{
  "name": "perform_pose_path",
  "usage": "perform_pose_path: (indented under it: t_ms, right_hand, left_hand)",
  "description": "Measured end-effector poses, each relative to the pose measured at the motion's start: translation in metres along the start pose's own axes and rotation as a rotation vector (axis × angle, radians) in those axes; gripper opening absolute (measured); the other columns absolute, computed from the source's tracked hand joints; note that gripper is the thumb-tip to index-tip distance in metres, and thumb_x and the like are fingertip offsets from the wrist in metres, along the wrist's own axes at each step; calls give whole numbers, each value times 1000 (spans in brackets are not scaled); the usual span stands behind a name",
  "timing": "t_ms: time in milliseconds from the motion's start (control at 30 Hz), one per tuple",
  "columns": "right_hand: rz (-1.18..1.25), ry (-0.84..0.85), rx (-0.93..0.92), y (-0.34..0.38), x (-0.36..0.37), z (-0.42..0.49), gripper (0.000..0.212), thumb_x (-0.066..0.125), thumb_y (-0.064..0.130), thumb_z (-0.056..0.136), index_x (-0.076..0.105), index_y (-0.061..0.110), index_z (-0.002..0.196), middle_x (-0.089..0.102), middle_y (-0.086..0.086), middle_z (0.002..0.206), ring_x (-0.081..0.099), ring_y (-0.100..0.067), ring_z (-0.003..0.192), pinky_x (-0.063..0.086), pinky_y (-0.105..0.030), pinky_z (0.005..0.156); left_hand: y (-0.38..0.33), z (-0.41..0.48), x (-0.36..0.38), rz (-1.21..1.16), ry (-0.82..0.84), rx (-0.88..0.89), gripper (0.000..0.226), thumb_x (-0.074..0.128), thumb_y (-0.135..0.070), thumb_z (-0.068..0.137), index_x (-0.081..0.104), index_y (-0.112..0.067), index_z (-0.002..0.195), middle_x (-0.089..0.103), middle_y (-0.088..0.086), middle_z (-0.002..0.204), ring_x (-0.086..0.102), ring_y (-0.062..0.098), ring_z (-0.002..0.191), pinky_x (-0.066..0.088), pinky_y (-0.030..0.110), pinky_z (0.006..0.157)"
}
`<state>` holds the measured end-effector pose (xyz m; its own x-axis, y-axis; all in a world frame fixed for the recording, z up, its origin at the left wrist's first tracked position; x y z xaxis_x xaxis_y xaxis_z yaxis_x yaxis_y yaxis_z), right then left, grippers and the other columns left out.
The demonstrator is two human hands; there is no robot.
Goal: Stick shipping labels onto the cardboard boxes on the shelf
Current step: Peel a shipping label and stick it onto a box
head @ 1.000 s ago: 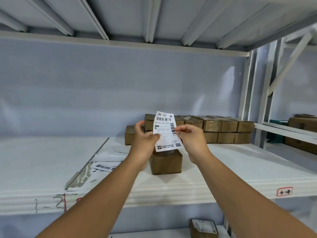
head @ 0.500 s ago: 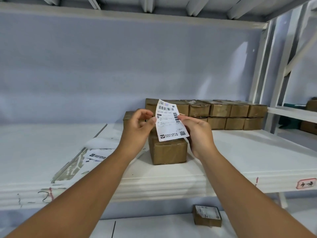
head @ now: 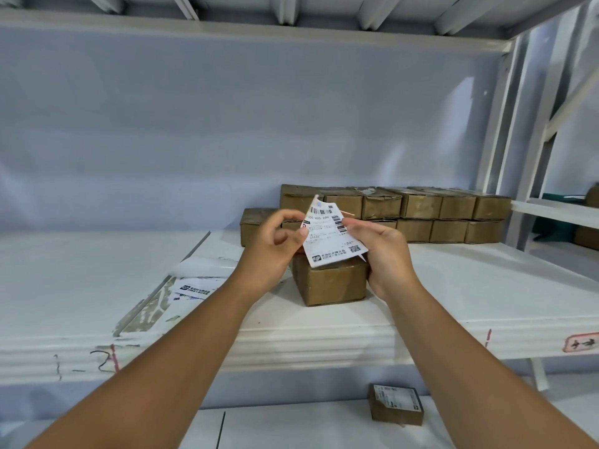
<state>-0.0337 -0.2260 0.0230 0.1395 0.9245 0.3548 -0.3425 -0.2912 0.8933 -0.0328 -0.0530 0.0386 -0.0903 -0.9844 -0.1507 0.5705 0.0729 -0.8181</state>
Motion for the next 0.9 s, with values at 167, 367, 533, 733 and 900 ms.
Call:
perform_pose_path:
  t_ms: [167, 367, 533, 733, 900]
  right_hand:
    - [26, -5, 9, -1, 0, 0, 15, 58, -4, 89, 70, 4, 94, 74, -7, 83, 71, -22, 77, 60, -30, 64]
    - [19, 17, 55, -8, 1, 4, 17, 58, -3, 89, 71, 7, 92, 72, -14, 92, 71, -24, 77, 59, -30, 65]
    - [14, 22, 68, -10, 1, 5, 16, 59, -3, 88, 70, 7, 92, 72, -15, 93, 71, -25, 78, 59, -30, 64]
    - [14, 18, 62, -11, 0, 6, 15, 60, -3, 88, 70, 7, 93, 72, -14, 93, 71, -25, 78, 60, -32, 68]
    - [4, 13, 61, -12, -1, 6, 16, 60, -3, 88, 71, 9, 92, 72, -15, 94, 71, -24, 77, 58, -30, 64]
  left_hand:
    - [-2, -3, 0, 70, -2, 9, 51, 65, -14, 87, 39, -37, 125, 72, -5, 83, 67, 6, 82, 49, 14, 74]
    - [0, -2, 4, 92, 43, -15, 16, 67, -10, 85, 64, -26, 87, 65, 0, 86, 63, 15, 83, 53, 26, 79]
    - [4, 0, 2, 104, 21, -47, 12, 68, -12, 84, 67, -24, 84, 66, -4, 90, 63, 8, 83, 53, 22, 79]
    - [3, 0, 2, 161, 16, -54, 12, 68, -13, 84, 66, -25, 86, 66, -4, 93, 61, 8, 83, 52, 22, 78]
    - [4, -1, 3, 183, 30, -47, 14, 69, -13, 83, 65, -25, 87, 64, -3, 94, 59, 6, 82, 50, 15, 74]
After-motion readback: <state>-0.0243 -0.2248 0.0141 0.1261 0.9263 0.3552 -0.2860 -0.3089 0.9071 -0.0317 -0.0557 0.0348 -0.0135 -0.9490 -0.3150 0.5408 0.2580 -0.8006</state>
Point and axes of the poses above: each hand's wrist, its own z-axis towards the middle knuckle, its own x-axis out of the palm, y = z × x, the point moved 7 cm from there along z, towards the middle knuckle
